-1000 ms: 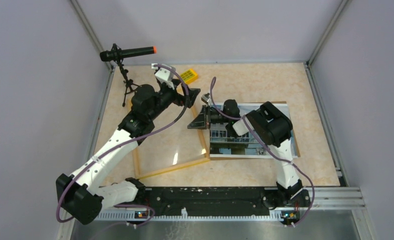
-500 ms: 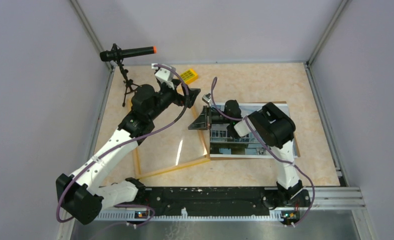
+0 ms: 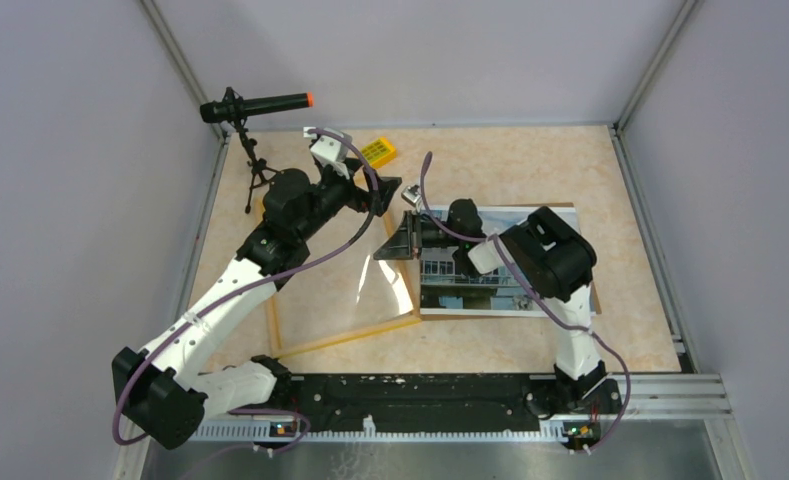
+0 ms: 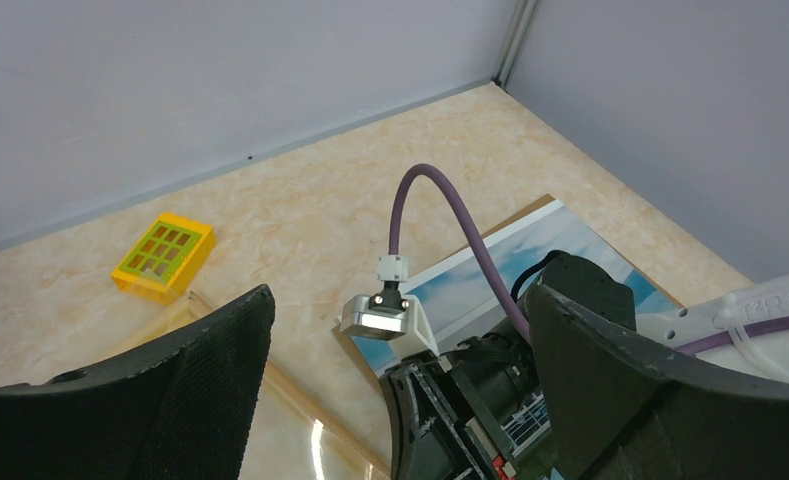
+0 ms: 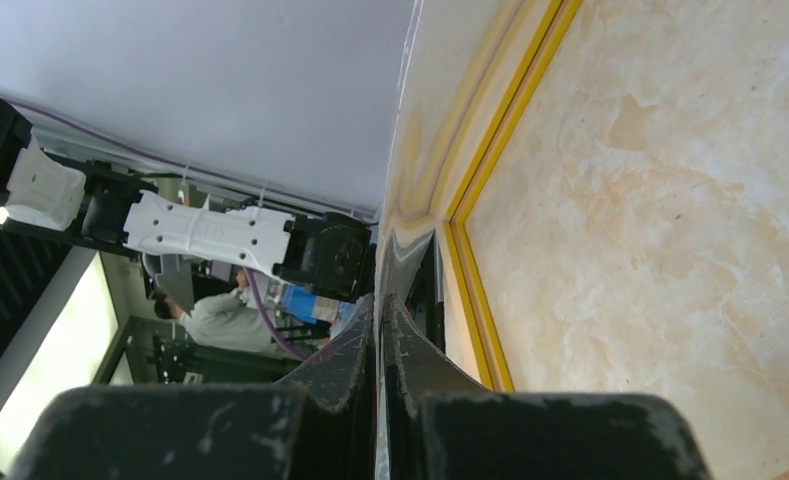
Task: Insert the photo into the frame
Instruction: Place the photo frame item in the photo frame.
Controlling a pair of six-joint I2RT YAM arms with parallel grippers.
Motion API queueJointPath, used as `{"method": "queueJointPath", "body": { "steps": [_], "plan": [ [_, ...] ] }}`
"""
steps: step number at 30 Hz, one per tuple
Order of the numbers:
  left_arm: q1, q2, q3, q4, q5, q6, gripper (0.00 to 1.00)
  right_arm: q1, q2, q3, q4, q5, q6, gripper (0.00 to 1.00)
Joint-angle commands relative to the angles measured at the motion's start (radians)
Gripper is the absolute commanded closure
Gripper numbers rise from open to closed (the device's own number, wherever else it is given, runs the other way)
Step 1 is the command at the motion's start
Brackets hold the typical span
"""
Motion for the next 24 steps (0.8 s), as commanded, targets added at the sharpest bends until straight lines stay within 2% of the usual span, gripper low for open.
{"method": "queueJointPath", "body": {
  "steps": [1, 8, 18, 24],
  "plan": [
    [-0.002, -0.009, 0.018, 0.028, 0.011, -0.002, 0.01, 0.02, -0.014, 0.063, 0.042, -0.013, -0.039, 1.0],
    [-0.003, -0.011, 0.018, 0.028, 0.01, -0.001, 0.01, 0.021, 0.041, 0.105, 0.045, -0.018, -0.031, 1.0],
    [-0.003, -0.013, 0.019, 0.028, 0.015, -0.002, 0.01, 0.019, 0.024, 0.122, -0.051, -0.029, -0.099, 1.0],
    [-0.003, -0.014, 0.018, 0.026, 0.011, 0.001, 0.01, 0.017, 0.058, 0.145, -0.042, -0.031, -0.09, 1.0]
  ]
}}
